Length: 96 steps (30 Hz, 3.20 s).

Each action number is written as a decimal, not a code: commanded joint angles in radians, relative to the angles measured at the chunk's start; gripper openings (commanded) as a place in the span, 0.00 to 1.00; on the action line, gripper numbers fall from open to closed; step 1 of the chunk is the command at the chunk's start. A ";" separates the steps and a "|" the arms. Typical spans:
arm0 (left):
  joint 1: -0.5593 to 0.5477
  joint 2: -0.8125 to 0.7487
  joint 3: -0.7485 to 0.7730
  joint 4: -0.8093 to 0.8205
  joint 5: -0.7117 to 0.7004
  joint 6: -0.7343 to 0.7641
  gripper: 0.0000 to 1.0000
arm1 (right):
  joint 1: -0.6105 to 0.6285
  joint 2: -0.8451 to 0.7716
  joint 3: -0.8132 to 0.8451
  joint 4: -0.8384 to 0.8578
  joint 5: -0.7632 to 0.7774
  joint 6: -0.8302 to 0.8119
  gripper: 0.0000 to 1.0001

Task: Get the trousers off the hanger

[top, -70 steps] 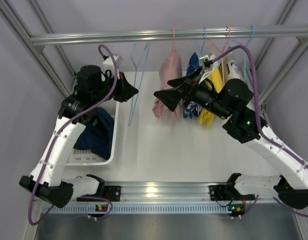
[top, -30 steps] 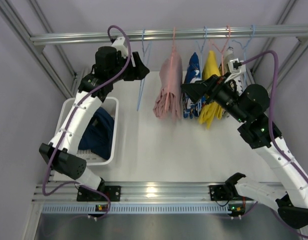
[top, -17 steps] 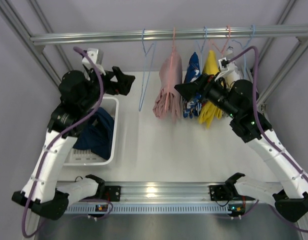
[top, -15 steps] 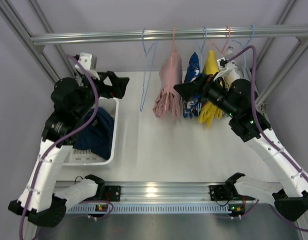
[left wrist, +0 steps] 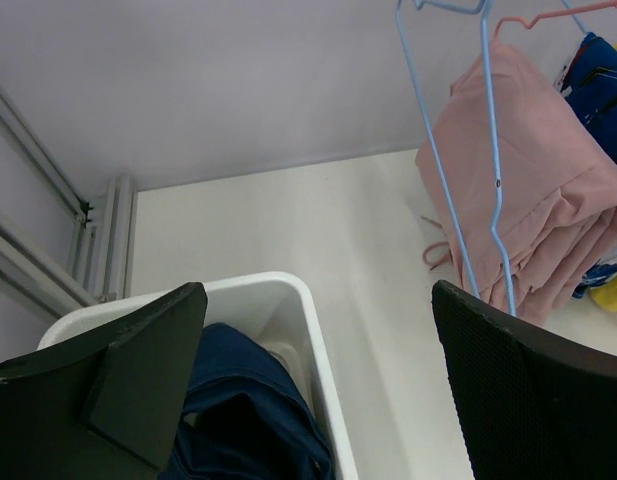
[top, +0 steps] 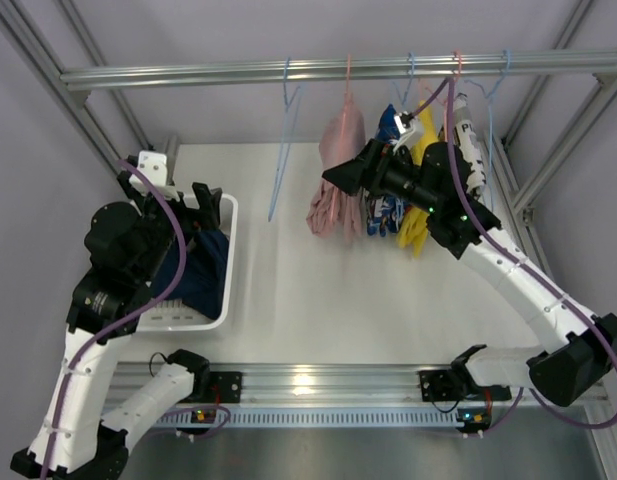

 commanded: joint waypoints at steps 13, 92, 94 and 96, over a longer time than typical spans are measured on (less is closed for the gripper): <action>0.032 0.041 0.040 -0.002 0.123 -0.116 0.99 | -0.053 0.155 0.064 0.342 -0.121 0.288 0.49; -0.750 0.283 -0.156 0.499 -0.156 0.366 0.99 | -0.045 -0.226 -0.062 0.268 -0.151 0.385 0.00; -0.750 0.326 -0.147 0.547 -0.199 0.319 0.99 | -0.045 -0.227 -0.060 0.268 -0.151 0.386 0.00; -0.750 0.337 -0.150 0.571 -0.167 0.291 0.99 | -0.041 -0.229 -0.059 0.264 -0.158 0.386 0.00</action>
